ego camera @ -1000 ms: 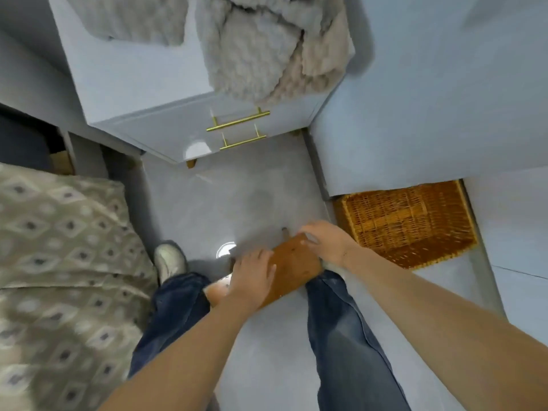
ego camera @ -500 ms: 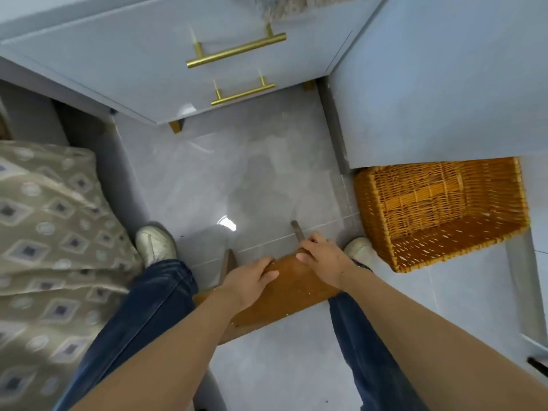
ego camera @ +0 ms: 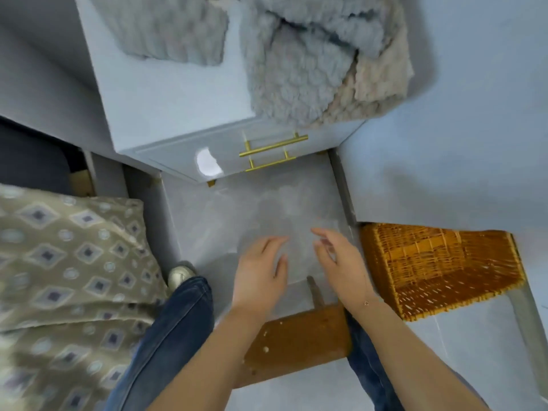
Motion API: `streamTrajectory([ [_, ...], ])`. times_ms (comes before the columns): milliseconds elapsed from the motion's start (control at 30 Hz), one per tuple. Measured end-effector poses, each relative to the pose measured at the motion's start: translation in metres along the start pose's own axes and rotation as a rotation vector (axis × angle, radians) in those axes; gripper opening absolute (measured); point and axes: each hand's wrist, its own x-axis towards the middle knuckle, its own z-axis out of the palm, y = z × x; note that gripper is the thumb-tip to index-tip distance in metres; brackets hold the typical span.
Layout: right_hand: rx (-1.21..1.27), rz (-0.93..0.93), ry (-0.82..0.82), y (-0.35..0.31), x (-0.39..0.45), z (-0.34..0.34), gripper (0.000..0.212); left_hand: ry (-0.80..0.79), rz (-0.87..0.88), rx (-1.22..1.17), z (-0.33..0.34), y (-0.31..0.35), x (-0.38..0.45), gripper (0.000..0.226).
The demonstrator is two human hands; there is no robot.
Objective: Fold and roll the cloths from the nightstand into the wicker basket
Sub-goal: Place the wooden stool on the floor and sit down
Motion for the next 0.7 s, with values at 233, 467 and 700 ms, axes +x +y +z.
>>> streamTrajectory([
  [233,0.11,-0.398,0.194,-0.142,0.074,-0.045,0.025,0.433,0.295,0.004,-0.135,0.047,0.094,0.038],
  [467,-0.364,-0.723,0.484,-0.185,0.146,-0.061,0.033,0.583,0.384,0.211,-0.183,0.036,0.182,0.038],
  [700,-0.587,-0.68,0.592,-0.153,0.196,-0.039,0.045,0.67,0.435,0.296,-0.167,-0.005,0.214,0.043],
])
